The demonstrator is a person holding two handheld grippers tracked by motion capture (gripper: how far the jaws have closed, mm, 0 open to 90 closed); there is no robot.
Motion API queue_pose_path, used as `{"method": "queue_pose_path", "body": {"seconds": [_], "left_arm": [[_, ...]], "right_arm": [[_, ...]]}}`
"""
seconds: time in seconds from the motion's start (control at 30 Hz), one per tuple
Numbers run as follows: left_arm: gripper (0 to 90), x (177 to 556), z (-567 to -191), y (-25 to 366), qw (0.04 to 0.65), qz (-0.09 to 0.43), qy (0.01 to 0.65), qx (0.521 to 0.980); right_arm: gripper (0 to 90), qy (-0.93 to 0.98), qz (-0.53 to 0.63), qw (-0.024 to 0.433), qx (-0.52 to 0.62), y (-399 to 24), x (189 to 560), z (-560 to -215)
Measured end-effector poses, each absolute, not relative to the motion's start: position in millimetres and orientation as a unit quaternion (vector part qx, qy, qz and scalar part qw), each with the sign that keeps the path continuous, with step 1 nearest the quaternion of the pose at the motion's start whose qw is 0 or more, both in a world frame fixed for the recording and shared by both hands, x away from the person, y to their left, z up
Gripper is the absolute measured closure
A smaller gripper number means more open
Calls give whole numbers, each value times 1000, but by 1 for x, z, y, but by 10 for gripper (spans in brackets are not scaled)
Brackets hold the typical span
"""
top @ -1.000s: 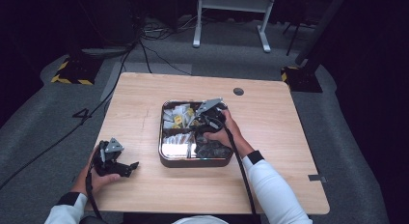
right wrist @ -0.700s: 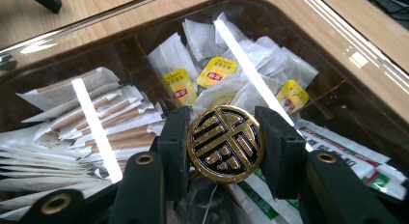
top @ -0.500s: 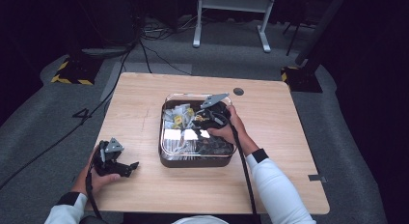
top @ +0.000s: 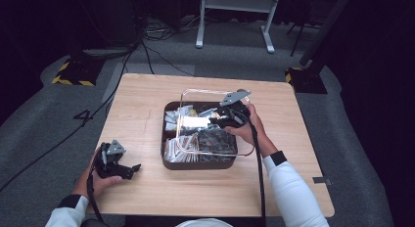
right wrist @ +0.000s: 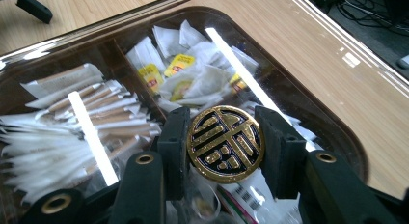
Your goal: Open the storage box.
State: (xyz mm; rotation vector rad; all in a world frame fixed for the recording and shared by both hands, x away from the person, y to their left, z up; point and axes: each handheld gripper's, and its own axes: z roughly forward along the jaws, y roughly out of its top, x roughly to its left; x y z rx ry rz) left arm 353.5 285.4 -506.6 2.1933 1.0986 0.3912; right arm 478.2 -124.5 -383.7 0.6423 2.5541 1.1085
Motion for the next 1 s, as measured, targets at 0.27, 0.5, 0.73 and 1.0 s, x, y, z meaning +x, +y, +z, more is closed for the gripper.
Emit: {"method": "queue_pose_path", "body": {"seconds": [0.27, 0.5, 0.73, 1.0], "left_arm": [[4, 354, -507, 285, 323, 149, 419, 835], [4, 353, -507, 285, 323, 149, 419, 835], [3, 353, -507, 285, 323, 149, 419, 836], [4, 353, -507, 285, 323, 149, 419, 836]], "right_arm": [[594, 879, 388, 155, 231, -148, 474, -375], [594, 870, 395, 164, 245, -173, 471, -370], [595, 864, 396, 173, 260, -198, 468, -367], [594, 858, 394, 182, 274, -226, 464, -366]]}}
